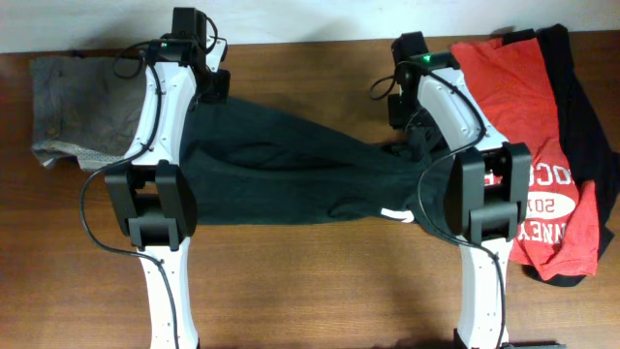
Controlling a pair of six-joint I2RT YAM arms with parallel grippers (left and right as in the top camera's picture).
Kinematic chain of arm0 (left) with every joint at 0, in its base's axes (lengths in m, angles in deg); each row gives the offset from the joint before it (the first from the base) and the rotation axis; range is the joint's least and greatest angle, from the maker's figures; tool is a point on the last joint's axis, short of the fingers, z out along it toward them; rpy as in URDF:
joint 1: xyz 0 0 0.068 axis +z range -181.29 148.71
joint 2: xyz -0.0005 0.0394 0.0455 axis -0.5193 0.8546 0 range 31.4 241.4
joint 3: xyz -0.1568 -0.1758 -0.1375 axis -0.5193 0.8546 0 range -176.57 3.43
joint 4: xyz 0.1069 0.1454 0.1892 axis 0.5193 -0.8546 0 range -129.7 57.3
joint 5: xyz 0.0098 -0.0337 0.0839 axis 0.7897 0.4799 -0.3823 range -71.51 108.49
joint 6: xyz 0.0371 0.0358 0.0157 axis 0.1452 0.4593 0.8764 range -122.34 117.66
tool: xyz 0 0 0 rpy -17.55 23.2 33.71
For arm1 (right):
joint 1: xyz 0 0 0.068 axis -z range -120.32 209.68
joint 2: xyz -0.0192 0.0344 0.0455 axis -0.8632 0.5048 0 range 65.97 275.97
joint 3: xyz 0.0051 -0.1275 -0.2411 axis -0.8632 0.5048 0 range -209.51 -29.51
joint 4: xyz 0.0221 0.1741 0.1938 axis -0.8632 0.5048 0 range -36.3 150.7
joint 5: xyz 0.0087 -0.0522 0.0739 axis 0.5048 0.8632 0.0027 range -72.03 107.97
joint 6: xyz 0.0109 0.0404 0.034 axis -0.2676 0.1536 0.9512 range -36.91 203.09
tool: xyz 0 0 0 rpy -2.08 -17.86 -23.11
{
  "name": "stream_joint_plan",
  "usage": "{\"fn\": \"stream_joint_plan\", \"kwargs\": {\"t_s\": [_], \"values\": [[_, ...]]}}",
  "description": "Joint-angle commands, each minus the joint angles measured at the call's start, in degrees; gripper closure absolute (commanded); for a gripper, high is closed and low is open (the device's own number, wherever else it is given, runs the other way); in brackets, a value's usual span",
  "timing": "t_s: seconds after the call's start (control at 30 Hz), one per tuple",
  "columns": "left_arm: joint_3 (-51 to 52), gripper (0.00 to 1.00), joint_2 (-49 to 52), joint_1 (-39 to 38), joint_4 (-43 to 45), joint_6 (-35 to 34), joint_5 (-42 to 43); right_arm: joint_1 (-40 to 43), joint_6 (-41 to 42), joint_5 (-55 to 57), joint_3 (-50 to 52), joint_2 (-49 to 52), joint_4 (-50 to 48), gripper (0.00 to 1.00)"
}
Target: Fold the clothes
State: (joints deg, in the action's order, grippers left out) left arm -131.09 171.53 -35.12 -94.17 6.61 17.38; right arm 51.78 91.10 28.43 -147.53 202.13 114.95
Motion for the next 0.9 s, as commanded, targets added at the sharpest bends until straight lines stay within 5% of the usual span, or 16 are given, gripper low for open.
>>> {"fn": "stream_joint_plan", "kwargs": {"t_s": [0.0,0.13,0.5,0.87], "values": [[-0.68,0.99,-1.53,0.35,0.17,-0.24,-0.83,0.15,0.85,-0.15,-0.15,1.73,-0.98,0.55],[-0.68,0.99,-1.53,0.35,0.17,-0.24,-0.83,0.15,0.39,-0.15,-0.15,2.82,-2.47,0.59],[-0.68,0.99,-1.53,0.35,0.15,-0.24,-0.85,0.98,-0.17,6.73,-0.2,3.93,-4.04,0.96],[-0.68,0.99,-1.53,0.35,0.24,-0.24,-0.83,1.95,0.02,8.46,-12.04,0.48,2.67,0.96]]}}
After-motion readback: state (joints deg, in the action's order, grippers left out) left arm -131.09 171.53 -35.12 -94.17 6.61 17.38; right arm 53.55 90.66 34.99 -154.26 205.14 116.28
